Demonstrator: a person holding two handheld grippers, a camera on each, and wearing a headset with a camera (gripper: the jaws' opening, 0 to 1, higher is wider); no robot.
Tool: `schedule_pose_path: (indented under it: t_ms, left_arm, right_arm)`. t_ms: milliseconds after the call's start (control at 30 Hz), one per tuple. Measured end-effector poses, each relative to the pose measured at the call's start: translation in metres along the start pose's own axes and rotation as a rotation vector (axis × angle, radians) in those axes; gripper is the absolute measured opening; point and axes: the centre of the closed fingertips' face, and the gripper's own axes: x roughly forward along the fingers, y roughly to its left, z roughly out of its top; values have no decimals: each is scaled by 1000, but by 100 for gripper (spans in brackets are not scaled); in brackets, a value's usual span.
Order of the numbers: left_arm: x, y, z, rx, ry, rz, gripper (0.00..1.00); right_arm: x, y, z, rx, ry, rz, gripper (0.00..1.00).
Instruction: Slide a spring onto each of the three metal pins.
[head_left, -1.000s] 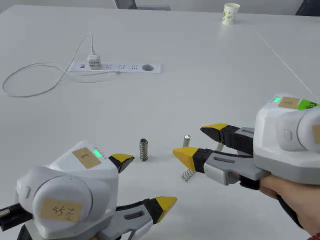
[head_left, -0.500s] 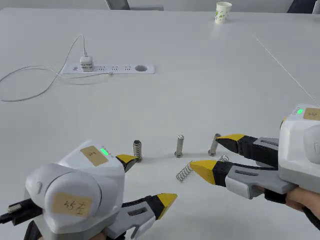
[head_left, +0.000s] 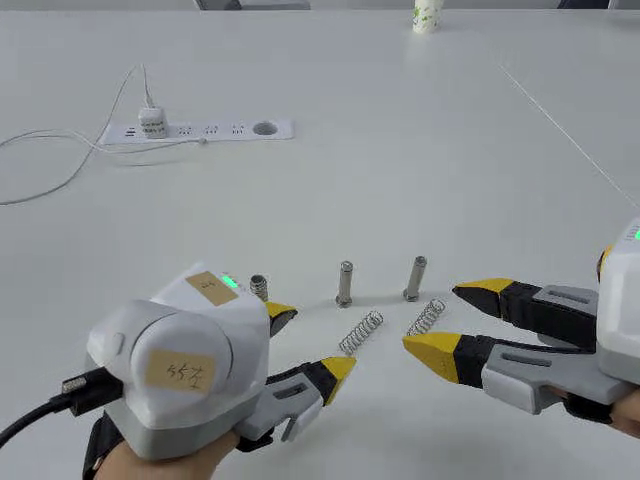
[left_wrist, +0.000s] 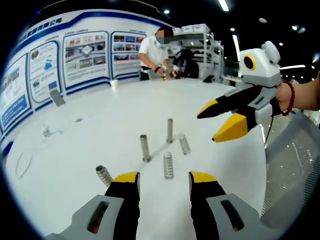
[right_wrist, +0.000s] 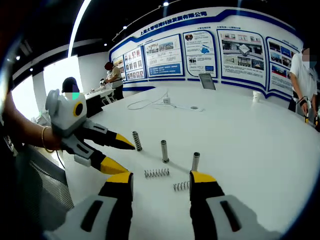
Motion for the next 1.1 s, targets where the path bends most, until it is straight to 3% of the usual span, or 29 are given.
schedule_pose_path:
  t_ms: [533, 1100]
  left_arm:
    - [35, -7, -10, -4, 56, -50, 29]
    - [49, -10, -19, 30, 97, -71, 17]
  right_arm:
    - [-7, -7, -11, 8, 11, -28, 46]
    - [-6, -5, -13, 39, 5, -33, 45]
